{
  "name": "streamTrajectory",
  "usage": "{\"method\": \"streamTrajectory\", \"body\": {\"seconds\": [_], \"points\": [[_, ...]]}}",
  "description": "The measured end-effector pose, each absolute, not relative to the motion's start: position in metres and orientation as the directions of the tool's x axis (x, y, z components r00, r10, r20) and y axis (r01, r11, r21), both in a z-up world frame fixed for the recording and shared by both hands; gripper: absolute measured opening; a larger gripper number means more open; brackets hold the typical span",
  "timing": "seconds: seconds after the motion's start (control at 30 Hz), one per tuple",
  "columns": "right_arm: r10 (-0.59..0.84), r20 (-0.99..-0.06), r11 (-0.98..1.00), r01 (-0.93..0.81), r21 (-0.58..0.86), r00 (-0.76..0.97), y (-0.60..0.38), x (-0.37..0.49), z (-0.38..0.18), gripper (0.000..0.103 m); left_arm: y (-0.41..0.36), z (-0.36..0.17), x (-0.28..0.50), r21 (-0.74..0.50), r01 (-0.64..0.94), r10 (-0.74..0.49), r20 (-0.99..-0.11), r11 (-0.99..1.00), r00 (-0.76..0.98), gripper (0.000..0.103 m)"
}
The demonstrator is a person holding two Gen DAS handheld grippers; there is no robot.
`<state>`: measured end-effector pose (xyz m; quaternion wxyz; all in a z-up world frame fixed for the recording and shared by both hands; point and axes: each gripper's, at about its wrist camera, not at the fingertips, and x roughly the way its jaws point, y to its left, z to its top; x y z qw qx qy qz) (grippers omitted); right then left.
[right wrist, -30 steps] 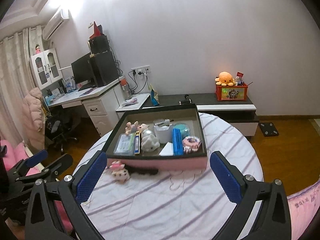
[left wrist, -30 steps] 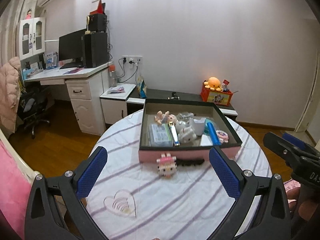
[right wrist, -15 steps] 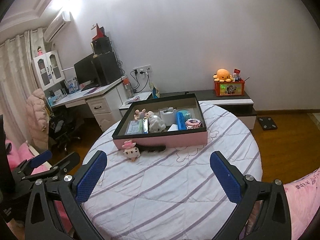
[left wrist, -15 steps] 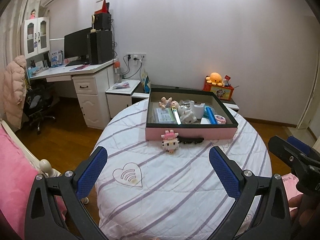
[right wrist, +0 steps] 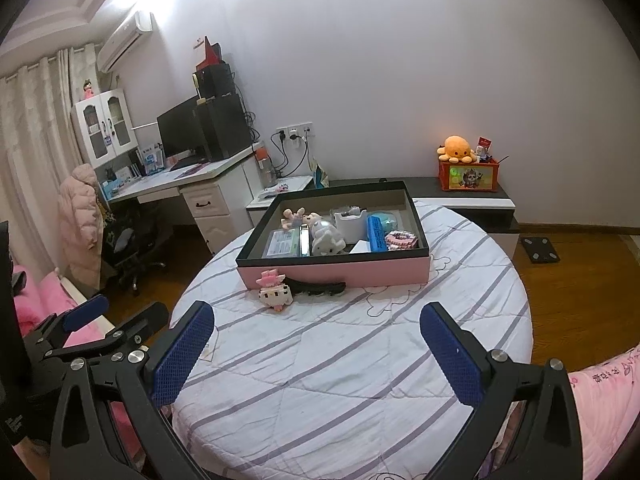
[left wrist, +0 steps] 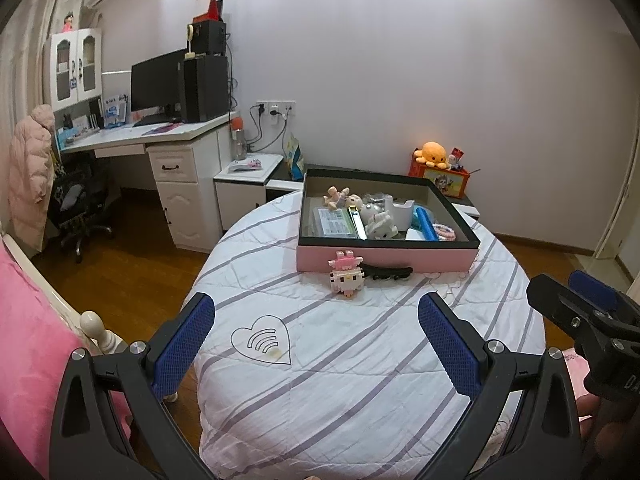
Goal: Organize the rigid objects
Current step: 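Withdraw both tools from the tray back over the table, then grasp the Hello Kitty block figure with the left tool while the right tool grasps the black comb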
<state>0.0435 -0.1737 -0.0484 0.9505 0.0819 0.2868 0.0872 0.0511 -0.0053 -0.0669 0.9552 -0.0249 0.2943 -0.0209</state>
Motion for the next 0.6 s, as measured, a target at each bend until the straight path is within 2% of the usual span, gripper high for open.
{"method": "streamTrajectory", "body": {"seconds": [0.23,0.6], "points": [[0.207,-0.549,0.973,-0.111,0.203,0.81,-0.176,0.053,-0.056,0.103,-0.008,-0.079,0.065,-0.065,0.031,-0.063,-0.58,0.997,0.812,0.103],[0.178,-0.616,0.977,-0.062,0.205,0.768,-0.192,0.082,-0.085,0.103,-0.018,-0.124,0.117,-0.083,0.039,-0.084,-0.659,0.996,0.748,0.103]]}}
